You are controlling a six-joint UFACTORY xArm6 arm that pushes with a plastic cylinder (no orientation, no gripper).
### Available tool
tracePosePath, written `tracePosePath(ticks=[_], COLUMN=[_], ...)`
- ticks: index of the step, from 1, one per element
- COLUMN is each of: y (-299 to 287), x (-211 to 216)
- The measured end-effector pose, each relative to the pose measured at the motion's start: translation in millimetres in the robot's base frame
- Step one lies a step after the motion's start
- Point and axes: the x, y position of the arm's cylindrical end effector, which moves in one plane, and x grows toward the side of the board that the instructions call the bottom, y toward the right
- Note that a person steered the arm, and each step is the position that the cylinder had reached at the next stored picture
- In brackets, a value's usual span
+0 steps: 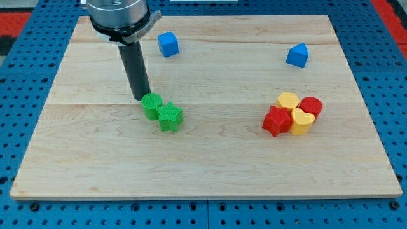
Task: Push the blue cube towards the green circle
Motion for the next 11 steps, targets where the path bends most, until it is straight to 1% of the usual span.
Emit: tracePosePath(ticks=[1,2,3,4,5,6,7,8,10,11], y=[-1.0,44.1,112.3,94.2,48.0,50.3,61.1,32.9,-12.0,-15.4], x=[-5.6,-33.7,-82.7,-175.0,-210.1,-183.8,-143.4,-124.5,-152.1,-122.8])
